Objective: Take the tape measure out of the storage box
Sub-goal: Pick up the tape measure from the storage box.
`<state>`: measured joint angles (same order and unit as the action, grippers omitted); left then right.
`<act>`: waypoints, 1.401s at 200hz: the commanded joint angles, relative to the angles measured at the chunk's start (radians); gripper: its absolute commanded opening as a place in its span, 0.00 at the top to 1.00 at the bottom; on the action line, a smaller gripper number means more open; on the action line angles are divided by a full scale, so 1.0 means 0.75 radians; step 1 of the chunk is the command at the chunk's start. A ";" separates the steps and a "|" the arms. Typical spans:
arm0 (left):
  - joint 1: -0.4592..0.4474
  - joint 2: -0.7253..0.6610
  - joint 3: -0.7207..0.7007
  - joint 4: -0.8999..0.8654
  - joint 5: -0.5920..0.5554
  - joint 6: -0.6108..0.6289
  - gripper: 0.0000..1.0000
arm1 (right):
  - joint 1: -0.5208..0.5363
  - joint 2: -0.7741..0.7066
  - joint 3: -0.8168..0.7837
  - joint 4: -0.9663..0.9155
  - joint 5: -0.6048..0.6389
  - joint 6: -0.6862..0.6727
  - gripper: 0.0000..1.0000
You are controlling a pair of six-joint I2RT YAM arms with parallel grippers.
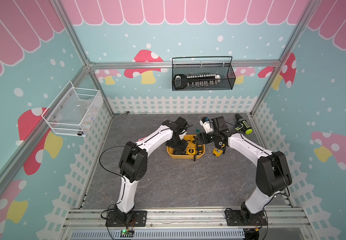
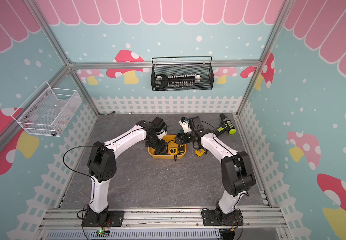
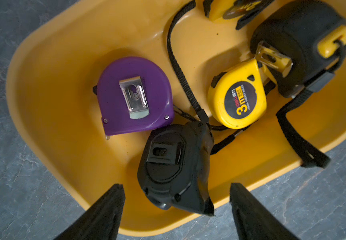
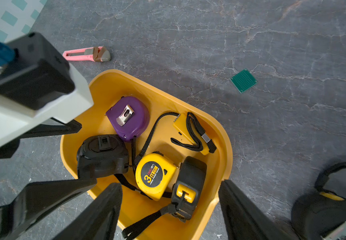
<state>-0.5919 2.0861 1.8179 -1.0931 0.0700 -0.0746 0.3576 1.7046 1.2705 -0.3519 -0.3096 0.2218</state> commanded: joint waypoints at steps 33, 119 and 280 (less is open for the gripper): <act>-0.027 0.023 0.025 -0.133 -0.031 0.087 0.18 | 0.000 -0.026 -0.035 -0.003 -0.021 0.011 0.21; -0.023 0.156 0.162 -0.153 -0.042 0.080 0.33 | -0.002 -0.021 -0.035 0.001 -0.021 0.021 0.21; 0.036 0.231 0.155 -0.148 0.052 0.016 0.44 | -0.008 -0.012 -0.075 0.023 -0.027 0.032 0.20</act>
<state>-0.5690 2.2398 1.9575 -1.1992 0.0978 -0.0643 0.3588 1.7046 1.2285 -0.3439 -0.3222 0.2401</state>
